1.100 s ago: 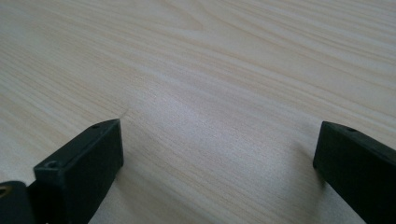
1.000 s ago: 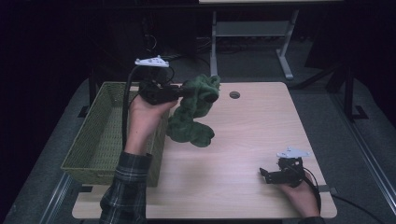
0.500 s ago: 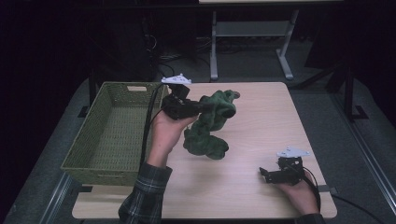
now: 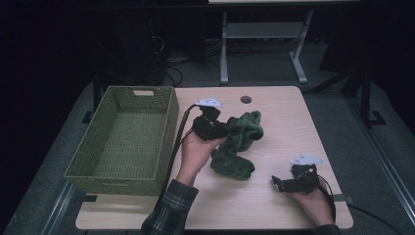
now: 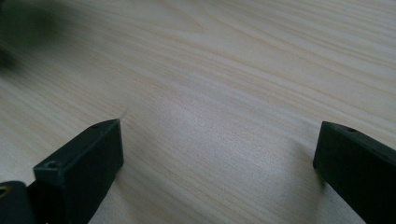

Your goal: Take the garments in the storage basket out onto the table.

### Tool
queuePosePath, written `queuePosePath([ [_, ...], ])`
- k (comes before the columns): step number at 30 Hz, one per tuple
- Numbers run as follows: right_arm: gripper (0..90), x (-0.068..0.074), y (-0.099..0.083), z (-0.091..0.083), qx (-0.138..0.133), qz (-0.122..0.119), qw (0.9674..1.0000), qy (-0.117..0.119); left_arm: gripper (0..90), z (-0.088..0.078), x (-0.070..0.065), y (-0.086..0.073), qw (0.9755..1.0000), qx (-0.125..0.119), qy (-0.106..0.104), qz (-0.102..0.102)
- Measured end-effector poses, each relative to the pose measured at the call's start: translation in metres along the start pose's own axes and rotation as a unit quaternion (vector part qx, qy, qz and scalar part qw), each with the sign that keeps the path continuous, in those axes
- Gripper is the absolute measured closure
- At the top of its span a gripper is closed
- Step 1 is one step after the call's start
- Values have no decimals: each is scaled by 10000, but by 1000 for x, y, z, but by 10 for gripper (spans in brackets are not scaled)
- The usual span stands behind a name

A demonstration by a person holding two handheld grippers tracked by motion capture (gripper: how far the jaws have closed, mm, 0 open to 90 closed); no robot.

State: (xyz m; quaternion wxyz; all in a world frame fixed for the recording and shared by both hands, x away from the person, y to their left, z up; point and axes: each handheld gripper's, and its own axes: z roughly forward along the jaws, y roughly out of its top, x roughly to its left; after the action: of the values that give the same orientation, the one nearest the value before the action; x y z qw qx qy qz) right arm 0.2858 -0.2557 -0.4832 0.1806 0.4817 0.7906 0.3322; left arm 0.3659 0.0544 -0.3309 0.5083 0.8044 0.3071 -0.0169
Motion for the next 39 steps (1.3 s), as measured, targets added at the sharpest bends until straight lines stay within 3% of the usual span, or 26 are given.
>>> queuePosePath([
  [8,14,0,2,2,1,-39,10000,5,871,33,17,-34,9992,209,-63,-325],
  [18,14,0,2,2,7,-54,10000,7,868,64,46,-71,9972,558,121,-478],
  [24,14,0,2,2,7,-54,10000,7,839,80,55,-85,9948,885,292,-417],
  [27,14,0,2,2,8,-60,10000,8,761,78,53,-83,9954,812,321,-401],
  [32,14,0,2,2,8,-57,10000,8,594,60,41,-70,9965,736,349,-184],
  [35,14,0,2,2,7,-60,10000,7,546,47,32,-67,9972,667,306,-114],
  [39,14,0,2,2,5,-59,10000,6,572,30,16,-68,9978,649,138,4],
])
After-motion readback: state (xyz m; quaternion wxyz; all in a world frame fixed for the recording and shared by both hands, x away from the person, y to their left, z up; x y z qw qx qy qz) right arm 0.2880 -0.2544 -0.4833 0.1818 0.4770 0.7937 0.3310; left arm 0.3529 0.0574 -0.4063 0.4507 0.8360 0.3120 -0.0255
